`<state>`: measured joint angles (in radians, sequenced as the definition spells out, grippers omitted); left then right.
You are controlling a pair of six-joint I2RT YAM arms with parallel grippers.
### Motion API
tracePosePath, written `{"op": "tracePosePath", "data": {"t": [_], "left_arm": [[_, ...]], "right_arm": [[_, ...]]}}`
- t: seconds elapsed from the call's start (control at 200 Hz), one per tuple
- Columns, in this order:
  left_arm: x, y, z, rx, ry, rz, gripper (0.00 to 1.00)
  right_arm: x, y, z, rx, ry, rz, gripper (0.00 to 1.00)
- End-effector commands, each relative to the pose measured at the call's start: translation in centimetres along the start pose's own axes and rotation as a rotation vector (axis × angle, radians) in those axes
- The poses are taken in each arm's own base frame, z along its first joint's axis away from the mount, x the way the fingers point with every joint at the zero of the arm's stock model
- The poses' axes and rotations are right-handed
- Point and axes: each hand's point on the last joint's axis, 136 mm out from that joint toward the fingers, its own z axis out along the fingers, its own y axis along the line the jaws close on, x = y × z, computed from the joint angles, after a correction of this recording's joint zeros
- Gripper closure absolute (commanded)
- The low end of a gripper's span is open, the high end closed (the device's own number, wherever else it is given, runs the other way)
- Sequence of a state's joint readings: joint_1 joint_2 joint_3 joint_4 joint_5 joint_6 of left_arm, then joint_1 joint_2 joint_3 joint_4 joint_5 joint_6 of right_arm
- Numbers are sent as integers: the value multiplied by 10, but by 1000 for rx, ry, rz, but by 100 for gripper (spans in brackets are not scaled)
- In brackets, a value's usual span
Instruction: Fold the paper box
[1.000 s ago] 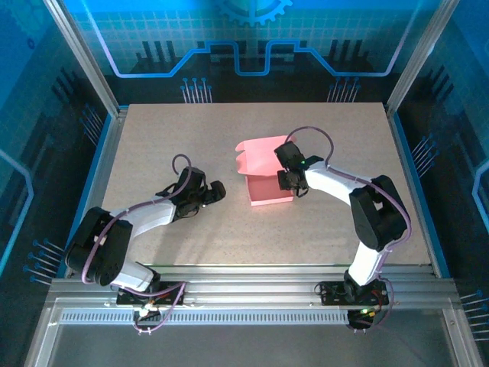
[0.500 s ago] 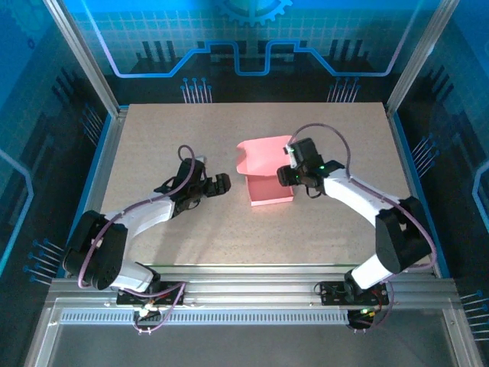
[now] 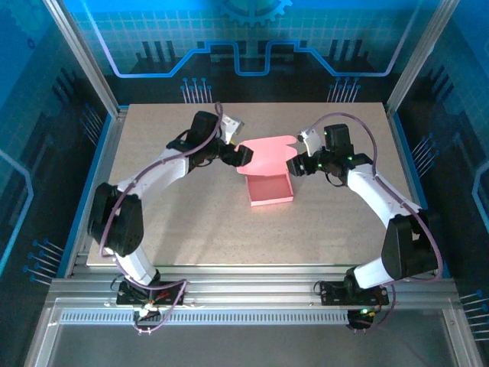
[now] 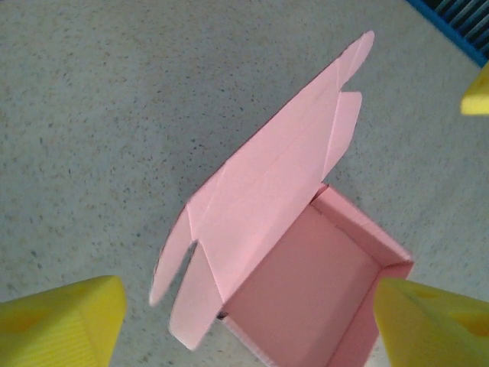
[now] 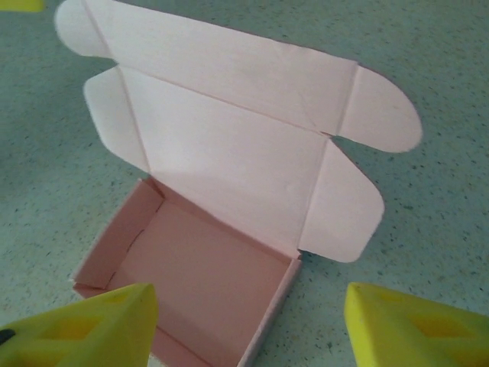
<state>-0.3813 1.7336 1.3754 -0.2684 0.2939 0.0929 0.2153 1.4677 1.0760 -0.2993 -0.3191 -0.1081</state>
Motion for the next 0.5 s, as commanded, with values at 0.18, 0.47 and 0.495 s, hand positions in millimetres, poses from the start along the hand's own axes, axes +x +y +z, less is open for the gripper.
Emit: {"op": "tracePosePath", "data": {"t": [0.18,0.47,0.495], "left_arm": [[24,26,13,13,263,76,28],[15,24,16,70,298,95,45],[16,24,17,75,308,95,46]], "right_arm": [[-1,14,-13,-47,17,-50,33],[-3,19,-12,-41,33,-65,34],[-3,19,-12,-41,35,-65,34]]}}
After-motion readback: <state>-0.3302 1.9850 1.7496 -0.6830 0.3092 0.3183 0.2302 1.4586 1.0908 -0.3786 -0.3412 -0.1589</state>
